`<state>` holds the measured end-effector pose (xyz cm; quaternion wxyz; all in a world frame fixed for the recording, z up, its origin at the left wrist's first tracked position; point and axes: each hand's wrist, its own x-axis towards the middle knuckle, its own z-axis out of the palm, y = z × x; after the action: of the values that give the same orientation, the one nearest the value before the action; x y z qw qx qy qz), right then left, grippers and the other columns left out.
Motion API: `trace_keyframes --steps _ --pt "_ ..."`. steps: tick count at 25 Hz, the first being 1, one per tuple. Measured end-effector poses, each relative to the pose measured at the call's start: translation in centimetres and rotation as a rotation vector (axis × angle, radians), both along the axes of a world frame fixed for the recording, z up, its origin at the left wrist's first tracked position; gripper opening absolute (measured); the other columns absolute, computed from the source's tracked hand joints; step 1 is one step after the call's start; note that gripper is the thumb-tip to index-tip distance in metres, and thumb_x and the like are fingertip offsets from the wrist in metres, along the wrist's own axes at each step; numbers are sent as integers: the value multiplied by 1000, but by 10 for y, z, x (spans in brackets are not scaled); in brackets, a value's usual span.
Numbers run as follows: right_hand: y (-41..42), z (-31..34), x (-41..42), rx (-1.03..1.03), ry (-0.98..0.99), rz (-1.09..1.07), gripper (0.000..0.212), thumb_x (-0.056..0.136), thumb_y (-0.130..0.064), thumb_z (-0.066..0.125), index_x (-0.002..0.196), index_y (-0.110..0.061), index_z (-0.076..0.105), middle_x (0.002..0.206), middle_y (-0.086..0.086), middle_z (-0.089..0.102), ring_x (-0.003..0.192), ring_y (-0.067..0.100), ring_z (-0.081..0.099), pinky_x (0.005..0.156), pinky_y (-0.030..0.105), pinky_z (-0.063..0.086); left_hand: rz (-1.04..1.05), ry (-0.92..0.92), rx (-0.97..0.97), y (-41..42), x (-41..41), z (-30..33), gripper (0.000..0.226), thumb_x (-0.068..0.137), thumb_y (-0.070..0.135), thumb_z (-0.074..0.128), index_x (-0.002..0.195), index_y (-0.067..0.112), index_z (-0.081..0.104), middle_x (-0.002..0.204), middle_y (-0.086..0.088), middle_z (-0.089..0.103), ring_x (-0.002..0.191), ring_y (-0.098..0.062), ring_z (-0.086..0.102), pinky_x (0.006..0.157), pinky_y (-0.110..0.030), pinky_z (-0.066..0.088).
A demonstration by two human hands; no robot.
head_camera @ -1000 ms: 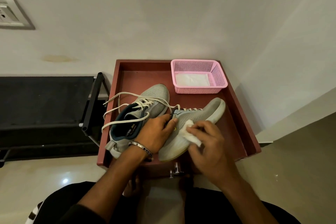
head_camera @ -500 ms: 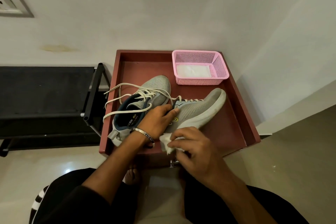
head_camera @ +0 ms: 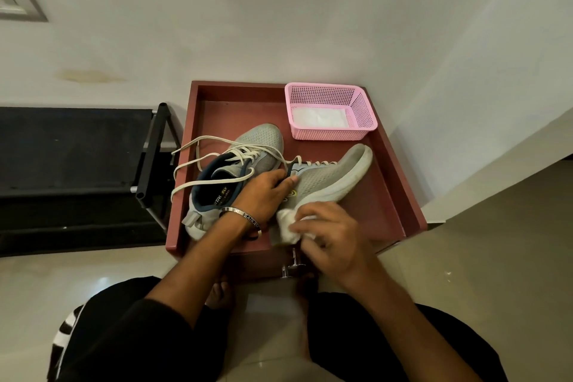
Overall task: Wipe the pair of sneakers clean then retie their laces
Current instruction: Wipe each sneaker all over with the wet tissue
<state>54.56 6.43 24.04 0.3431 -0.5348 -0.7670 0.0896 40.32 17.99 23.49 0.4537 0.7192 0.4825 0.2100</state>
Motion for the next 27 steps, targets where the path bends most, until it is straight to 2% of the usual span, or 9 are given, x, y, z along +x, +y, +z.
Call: trace_keyframes --steps 5,8,11,15,18,20,23,25,27 --pt "24 4 38 26 31 -519 19 77 2 71 91 -9 78 100 3 68 94 21 61 78 40 55 -5 18 2 -1 0 5 41 100 36 50 65 18 42 56 7 41 51 -8 36 50 -27 27" --pt "10 5 18 -18 101 -356 22 78 -2 68 96 -11 78 101 1 67 96 18 64 84 35 55 6 46 16 -1 2 4 43 100 38 50 63 19 42 55 7 42 50 -7 37 49 -26 26" --pt "1 3 14 -54 135 -164 24 79 1 70 100 -9 77 99 -1 65 96 12 63 84 28 53 17 40 12 -1 4 3 44 98 42 52 69 10 54 55 7 45 49 -8 38 49 -26 28" --pt "23 1 45 50 51 -371 21 82 0 72 101 -7 76 99 5 64 94 21 61 79 37 54 -9 30 28 1 3 0 44 97 44 53 82 3 59 61 4 50 51 -7 40 47 -21 30" --pt "30 2 57 76 99 -540 22 85 -3 71 105 -8 75 103 5 64 94 19 62 76 36 57 -22 24 29 1 2 -3 47 96 47 53 84 2 59 64 0 51 55 -9 41 49 -21 32" --pt "28 1 49 51 133 -478 20 84 -3 72 103 -9 76 102 3 65 92 15 63 77 29 55 -12 31 20 2 3 -3 47 96 47 53 82 3 58 64 0 52 55 -9 43 52 -25 34" --pt "16 -2 28 -45 194 -243 20 82 -1 73 99 -11 77 99 -1 66 93 8 64 78 23 54 28 58 23 2 6 -2 44 96 45 54 68 12 48 57 6 46 52 -10 39 53 -30 32" --pt "13 -1 30 -96 241 -124 21 81 -1 74 98 -12 78 99 -2 67 94 7 65 77 23 54 42 63 24 2 7 -1 42 96 44 54 67 15 45 56 7 43 50 -10 37 53 -30 31" --pt "18 -2 42 -63 217 -143 21 80 0 73 96 -12 78 98 -1 67 93 9 64 77 26 54 37 80 37 1 7 -1 41 96 44 53 69 14 46 57 6 45 51 -10 38 53 -31 32"
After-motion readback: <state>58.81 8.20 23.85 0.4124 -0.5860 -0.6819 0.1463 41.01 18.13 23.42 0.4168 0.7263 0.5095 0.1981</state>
